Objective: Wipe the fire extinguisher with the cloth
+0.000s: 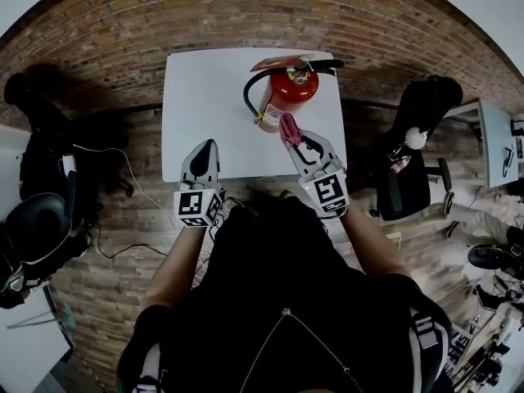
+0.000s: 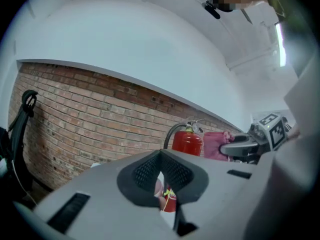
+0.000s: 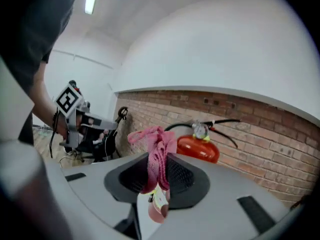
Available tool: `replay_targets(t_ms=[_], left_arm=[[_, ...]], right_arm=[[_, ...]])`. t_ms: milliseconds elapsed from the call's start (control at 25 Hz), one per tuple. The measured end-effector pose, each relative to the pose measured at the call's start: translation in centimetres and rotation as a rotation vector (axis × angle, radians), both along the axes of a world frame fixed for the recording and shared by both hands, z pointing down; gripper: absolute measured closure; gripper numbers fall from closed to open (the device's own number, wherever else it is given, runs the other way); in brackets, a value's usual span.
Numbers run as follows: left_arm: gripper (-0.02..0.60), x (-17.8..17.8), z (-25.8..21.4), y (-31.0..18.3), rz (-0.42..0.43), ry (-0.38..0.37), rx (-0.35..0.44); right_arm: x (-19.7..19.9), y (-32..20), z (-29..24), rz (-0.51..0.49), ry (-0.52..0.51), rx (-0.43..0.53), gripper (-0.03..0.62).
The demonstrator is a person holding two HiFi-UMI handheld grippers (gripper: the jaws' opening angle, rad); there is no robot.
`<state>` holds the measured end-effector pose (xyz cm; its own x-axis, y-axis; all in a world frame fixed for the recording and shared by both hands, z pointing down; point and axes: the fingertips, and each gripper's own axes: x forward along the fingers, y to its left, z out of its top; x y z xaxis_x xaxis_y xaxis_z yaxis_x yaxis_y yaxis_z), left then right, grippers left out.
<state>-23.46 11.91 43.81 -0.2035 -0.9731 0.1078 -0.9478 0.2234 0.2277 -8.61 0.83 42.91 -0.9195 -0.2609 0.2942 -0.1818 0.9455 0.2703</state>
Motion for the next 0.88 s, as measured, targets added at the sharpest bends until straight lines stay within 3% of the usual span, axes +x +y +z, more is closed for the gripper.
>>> replay_targets(t_ms=[200, 400, 880], left_arm=[[0.574, 2.4, -3.0, -3.1, 0.009, -0.106, 0.037], [0.574, 5.7, -5.9, -5.7, 0.01, -0.158, 0.076], [0.574, 15.4, -7.8, -9.9, 0.011, -0.195, 0.065]], right_arm=[[2.8, -1.6, -5.5, -0.028, -0.153, 0.036, 0.491], [6.4, -3.9, -8.5, -0.037, -0.252, -0.007, 0.491], [13.6, -8.4, -8.6, -0.083, -0.289, -0.199, 0.491]])
